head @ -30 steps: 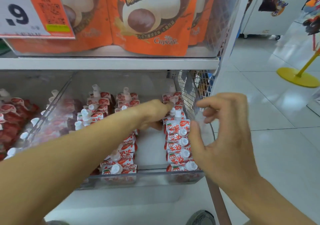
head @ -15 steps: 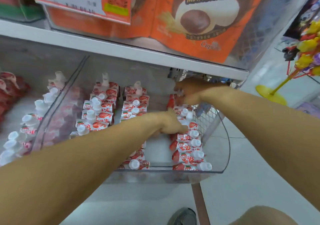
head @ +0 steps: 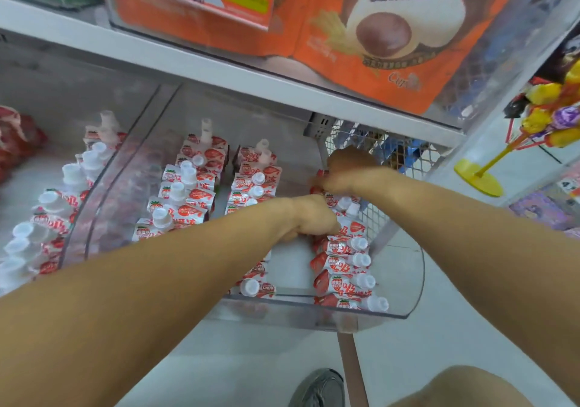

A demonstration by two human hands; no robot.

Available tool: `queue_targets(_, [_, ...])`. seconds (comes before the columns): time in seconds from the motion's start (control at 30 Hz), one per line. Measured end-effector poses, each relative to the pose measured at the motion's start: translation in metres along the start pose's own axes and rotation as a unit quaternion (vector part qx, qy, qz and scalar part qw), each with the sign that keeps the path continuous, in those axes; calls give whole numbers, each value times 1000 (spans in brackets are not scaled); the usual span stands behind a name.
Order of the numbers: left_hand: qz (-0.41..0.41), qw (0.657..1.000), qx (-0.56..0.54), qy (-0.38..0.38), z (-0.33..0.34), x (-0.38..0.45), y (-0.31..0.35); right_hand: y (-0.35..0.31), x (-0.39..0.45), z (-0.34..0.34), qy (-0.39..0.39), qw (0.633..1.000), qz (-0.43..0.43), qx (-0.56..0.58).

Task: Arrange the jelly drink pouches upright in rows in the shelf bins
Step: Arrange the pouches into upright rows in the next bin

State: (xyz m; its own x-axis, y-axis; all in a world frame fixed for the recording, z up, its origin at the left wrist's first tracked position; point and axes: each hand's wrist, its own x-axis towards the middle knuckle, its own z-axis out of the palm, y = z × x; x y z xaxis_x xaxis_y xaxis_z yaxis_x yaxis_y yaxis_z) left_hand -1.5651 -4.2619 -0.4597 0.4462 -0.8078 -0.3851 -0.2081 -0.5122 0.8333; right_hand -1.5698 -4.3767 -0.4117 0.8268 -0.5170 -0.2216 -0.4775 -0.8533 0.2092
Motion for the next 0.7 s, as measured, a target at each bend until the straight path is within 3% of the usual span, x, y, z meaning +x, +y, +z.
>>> queue_targets(0.07, [-4,1000,-21,1,-1,0,-2,-5,5,6,45,998,20,-27])
queue_targets(0.37, [-19,989,-145,-35,-1,-1,0,-13,10,9,84,994,71,-22])
queue_targets(0.6, [-37,987,-141,-70,1,-2,0,-3,9,-15,45,998,13,-42])
queue_targets(0.7, [-25,987,-139,-73,0,0,-2,7,11,-3,-11,999,-11,-34])
